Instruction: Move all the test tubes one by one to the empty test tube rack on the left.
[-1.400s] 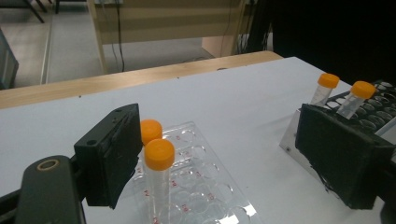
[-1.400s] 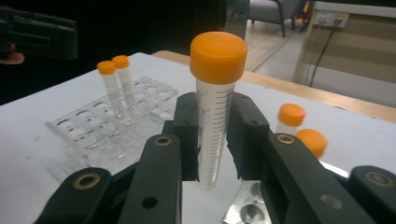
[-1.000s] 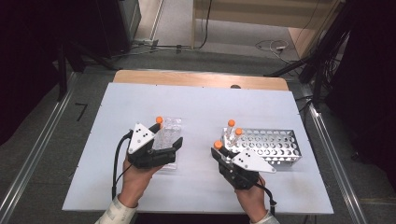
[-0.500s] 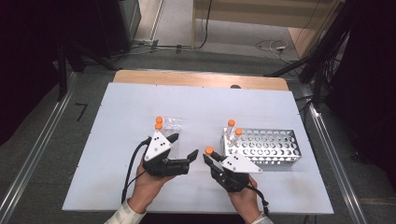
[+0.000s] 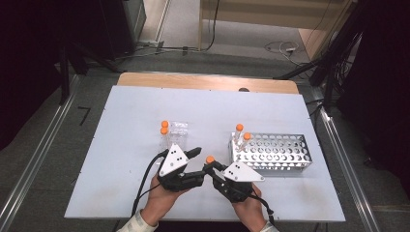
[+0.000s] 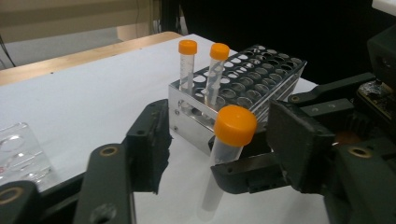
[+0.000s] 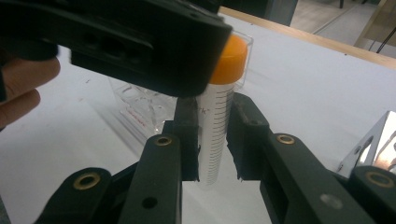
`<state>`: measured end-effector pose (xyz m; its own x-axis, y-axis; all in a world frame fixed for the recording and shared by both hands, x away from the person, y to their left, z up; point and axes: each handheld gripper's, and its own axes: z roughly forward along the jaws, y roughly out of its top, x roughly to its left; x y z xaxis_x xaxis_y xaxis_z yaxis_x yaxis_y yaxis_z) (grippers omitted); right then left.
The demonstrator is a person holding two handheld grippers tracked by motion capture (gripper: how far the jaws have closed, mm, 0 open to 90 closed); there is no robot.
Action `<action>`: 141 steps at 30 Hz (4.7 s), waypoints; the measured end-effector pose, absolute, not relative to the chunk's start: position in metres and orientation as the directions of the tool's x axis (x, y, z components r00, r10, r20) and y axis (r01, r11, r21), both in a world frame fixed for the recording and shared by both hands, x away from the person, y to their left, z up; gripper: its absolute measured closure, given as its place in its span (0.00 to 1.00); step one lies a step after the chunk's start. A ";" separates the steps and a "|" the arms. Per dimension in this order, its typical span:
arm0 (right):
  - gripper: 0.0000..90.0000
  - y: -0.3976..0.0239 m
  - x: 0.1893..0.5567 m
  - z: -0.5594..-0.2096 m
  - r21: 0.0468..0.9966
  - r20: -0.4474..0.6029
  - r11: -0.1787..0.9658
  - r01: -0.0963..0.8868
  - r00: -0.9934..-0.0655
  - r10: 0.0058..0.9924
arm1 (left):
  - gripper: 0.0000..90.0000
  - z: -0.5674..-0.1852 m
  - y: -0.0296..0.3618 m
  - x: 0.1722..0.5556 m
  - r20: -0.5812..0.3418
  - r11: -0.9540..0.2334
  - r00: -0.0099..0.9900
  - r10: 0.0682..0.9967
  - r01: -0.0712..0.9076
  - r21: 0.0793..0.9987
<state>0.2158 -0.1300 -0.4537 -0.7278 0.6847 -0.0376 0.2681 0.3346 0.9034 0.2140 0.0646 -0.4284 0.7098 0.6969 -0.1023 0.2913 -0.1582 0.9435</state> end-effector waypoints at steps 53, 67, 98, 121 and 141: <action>0.26 -0.157 0.222 -0.441 0.910 0.022 0.280 0.306 -0.709 0.704 | 0.78 -0.409 0.103 0.218 -0.133 -0.071 0.623 0.771 0.292 0.954; 0.27 -0.158 0.222 -0.441 0.910 0.023 0.277 0.308 -0.705 0.708 | 0.78 -0.399 0.133 0.224 -0.152 -0.010 0.560 0.814 0.276 0.961; 0.28 -0.158 0.223 -0.442 0.910 0.025 0.276 0.309 -0.705 0.709 | 0.78 -0.407 0.160 0.238 -0.077 -0.034 0.408 0.910 0.259 0.965; 0.28 -0.159 0.222 -0.443 0.908 0.021 0.282 0.311 -0.704 0.710 | 0.78 -0.429 0.151 0.248 -0.021 -0.106 0.378 0.926 0.312 0.944; 0.28 -0.160 0.222 -0.443 0.908 0.016 0.284 0.308 -0.703 0.711 | 0.66 -0.429 0.151 0.247 -0.042 -0.092 0.388 0.921 0.320 0.943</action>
